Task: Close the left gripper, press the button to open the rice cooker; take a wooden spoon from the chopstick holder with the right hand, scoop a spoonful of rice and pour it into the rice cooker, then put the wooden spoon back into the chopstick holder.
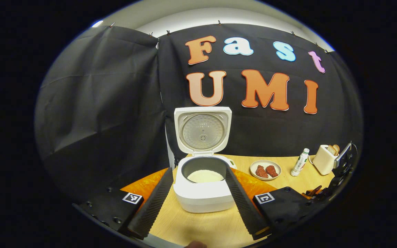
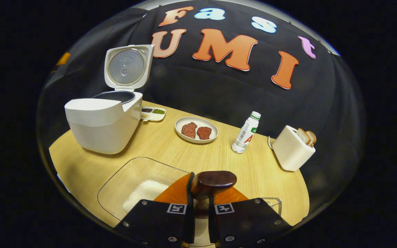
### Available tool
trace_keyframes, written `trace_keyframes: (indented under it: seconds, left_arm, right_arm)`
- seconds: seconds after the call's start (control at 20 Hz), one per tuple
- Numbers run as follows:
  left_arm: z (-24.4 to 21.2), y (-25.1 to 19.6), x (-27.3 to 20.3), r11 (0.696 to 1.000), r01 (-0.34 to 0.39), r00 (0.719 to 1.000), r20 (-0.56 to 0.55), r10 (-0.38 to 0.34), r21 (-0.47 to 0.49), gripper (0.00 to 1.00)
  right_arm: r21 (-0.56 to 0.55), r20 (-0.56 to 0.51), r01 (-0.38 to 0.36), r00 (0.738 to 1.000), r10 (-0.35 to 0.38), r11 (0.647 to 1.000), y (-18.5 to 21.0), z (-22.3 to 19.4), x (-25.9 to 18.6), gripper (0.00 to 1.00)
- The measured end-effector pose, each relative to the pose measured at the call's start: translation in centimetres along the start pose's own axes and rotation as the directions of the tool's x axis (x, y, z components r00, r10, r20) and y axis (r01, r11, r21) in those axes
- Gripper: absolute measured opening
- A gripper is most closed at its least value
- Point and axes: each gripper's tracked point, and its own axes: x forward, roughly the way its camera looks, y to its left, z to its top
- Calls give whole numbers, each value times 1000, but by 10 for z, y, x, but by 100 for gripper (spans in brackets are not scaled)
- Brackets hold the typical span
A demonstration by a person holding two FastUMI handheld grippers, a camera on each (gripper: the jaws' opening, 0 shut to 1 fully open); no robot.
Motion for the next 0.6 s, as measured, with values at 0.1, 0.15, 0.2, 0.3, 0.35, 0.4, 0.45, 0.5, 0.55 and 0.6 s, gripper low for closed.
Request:
trace_keyframes:
  seconds: [0.1,0.15,0.2,0.3,0.35,0.4,0.45,0.5,0.55,0.6]
  left_arm:
    - [-3,-3,2,1000,6,1000,-9,-6,-1,100]
    - [-3,-5,3,1000,9,1000,-11,-9,-1,100]
    - [-5,-6,5,1000,11,1000,-15,-11,1,100]
    - [-7,-7,5,1000,18,1000,-24,-18,3,100]
    - [-7,-8,5,1000,21,999,-26,-21,5,100]
    - [-9,-7,6,1000,21,999,-28,-21,9,100]
    - [-10,-4,6,1000,20,999,-31,-20,12,100]
    - [-10,-2,5,1000,17,999,-33,-17,10,100]
    - [-12,0,6,1000,17,999,-37,-16,5,100]
    - [-14,1,7,1000,16,999,-45,-16,-3,100]
  right_arm:
    - [-46,3,-21,1000,21,999,15,-6,-2,14]
    - [-69,10,-22,1000,22,997,21,-9,-4,14]
    - [-82,8,-25,1000,26,996,27,-12,-5,14]
    - [-91,3,-35,999,35,995,37,-16,-6,14]
    - [-82,1,-46,999,46,996,41,-14,-11,14]
    - [-46,5,-70,998,70,996,47,-11,-12,14]
    - [5,2,-94,996,94,996,53,-7,-17,14]
    - [46,7,-116,993,116,992,56,-4,-17,14]
    - [84,5,-136,991,136,987,62,-2,-19,14]
    - [128,1,-160,987,161,979,68,0,-22,14]
